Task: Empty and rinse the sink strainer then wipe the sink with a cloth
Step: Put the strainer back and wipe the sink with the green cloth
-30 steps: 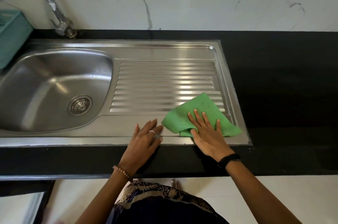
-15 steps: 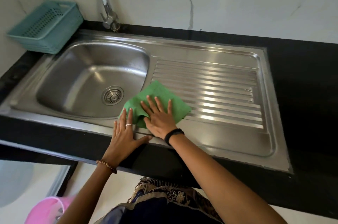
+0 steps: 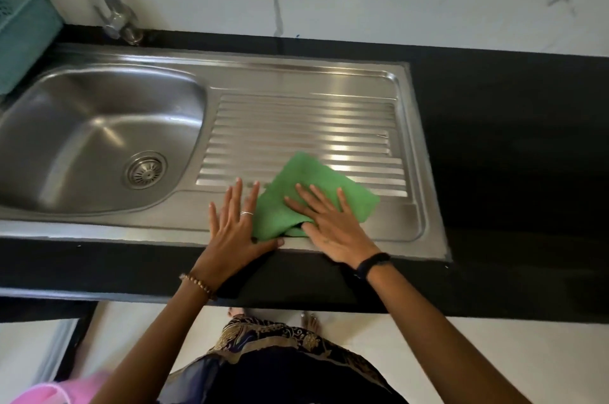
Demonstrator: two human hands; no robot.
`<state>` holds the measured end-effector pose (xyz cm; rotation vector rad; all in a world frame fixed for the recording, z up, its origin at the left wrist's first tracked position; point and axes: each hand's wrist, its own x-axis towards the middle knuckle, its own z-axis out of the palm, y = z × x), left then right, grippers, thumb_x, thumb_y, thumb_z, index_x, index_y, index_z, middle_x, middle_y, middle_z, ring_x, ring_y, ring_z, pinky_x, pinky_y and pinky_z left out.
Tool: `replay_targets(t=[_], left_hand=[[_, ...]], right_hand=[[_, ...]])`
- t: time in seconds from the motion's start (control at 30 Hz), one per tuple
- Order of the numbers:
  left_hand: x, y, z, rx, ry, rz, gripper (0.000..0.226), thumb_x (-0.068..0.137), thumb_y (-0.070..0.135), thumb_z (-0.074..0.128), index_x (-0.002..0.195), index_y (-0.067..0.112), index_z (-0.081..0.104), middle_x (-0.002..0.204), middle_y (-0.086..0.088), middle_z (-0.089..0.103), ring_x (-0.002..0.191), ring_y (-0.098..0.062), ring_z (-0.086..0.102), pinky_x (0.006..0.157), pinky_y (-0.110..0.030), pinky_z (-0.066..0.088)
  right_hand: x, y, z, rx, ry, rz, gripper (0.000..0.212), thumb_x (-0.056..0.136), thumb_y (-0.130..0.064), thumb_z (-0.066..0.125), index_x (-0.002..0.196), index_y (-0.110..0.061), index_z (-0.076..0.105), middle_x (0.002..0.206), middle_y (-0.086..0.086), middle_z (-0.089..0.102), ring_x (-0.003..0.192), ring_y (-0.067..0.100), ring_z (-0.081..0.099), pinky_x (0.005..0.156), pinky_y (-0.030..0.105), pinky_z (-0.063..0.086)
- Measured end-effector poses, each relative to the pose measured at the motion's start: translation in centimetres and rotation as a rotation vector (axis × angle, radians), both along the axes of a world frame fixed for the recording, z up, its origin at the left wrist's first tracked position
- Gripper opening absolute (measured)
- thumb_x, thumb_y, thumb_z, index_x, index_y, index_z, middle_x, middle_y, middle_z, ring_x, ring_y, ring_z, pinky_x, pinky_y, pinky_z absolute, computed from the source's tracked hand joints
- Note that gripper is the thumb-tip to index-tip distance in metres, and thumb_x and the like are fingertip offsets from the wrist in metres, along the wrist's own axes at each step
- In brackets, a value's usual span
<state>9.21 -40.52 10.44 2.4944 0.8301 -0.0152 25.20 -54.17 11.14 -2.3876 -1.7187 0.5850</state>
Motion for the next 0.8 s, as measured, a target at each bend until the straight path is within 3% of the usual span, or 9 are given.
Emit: replay_targets(t=[0.1, 0.23, 0.4, 0.57, 0.67, 0.73, 0.8], left_hand=[[2.2, -2.0, 0.0, -0.031, 0.02, -0.126, 0.102, 0.051, 0.095, 0.009, 0.129, 0.046, -0.034, 0.148, 0.004, -0.032, 0.135, -0.015, -0.03, 0.107, -0.042, -0.022], [3.3, -2.5, 0.2, -0.026, 0.033, -0.172, 0.105, 0.051, 0.094, 0.011, 0.131, 0.041, -0.031, 0.147, 0.005, -0.031, 0.134, -0.014, -0.029, 0.107, -0.041, -0.021], [1.8, -1.2, 0.4, -0.03, 0.034, -0.127, 0.113, 0.049, 0.094, 0.02, 0.134, 0.034, -0.026, 0.152, 0.001, -0.025, 0.134, -0.014, -0.026, 0.109, -0.043, -0.019], [-1.1, 0.5, 0.6, -0.014, 0.053, -0.063, 0.124, 0.04, 0.098, 0.002, 0.138, 0.026, -0.021, 0.155, -0.004, -0.02, 0.139, -0.017, -0.023, 0.11, -0.044, -0.019], [-3.2, 1.6, 0.7, -0.015, 0.052, 0.012, 0.12, 0.051, 0.095, 0.015, 0.146, 0.025, -0.007, 0.156, -0.005, -0.014, 0.143, -0.022, -0.015, 0.111, -0.047, -0.016], [-4.8, 2.7, 0.6, 0.009, 0.051, 0.078, 0.1, 0.072, 0.079, 0.036, 0.147, 0.024, 0.002, 0.158, -0.007, -0.005, 0.145, -0.024, -0.008, 0.114, -0.053, -0.011], [-6.5, 3.9, 0.5, 0.057, 0.057, 0.121, 0.086, 0.081, 0.062, 0.045, 0.148, 0.022, 0.009, 0.158, -0.006, 0.006, 0.145, -0.024, -0.003, 0.115, -0.055, -0.008]], right_hand=[[3.3, -4.9, 0.5, -0.06, -0.041, -0.138, 0.053, 0.1, -0.033, 0.023, 0.144, -0.044, -0.002, 0.148, -0.018, -0.022, 0.145, 0.014, -0.011, 0.113, 0.052, -0.016], [5.4, -8.9, 1.9, -0.121, 0.026, -0.241, 0.049, 0.1, -0.032, 0.021, 0.144, -0.044, 0.002, 0.154, -0.016, -0.014, 0.146, 0.013, -0.008, 0.118, 0.047, -0.01], [4.6, -10.2, 3.9, -0.179, 0.216, -0.24, 0.046, 0.102, -0.03, 0.019, 0.144, -0.044, 0.009, 0.158, -0.011, -0.006, 0.146, 0.011, -0.008, 0.118, 0.044, -0.009], [1.9, -10.1, 4.3, -0.246, 0.266, -0.139, 0.045, 0.102, -0.031, 0.016, 0.142, -0.047, 0.003, 0.157, -0.013, -0.012, 0.144, 0.009, -0.013, 0.116, 0.046, -0.015], [0.6, -8.2, 4.3, -0.249, 0.254, -0.041, 0.045, 0.102, -0.034, 0.016, 0.143, -0.047, 0.003, 0.156, -0.014, -0.013, 0.144, 0.01, -0.016, 0.116, 0.048, -0.015], [-0.2, -6.1, 4.2, -0.233, 0.258, 0.039, 0.046, 0.102, -0.033, 0.018, 0.143, -0.046, 0.004, 0.156, -0.015, -0.013, 0.144, 0.009, -0.017, 0.116, 0.048, -0.017], [-1.1, -4.0, 4.1, -0.227, 0.257, 0.114, 0.047, 0.102, -0.032, 0.019, 0.144, -0.045, 0.003, 0.156, -0.014, -0.013, 0.143, 0.009, -0.018, 0.115, 0.049, -0.018]])
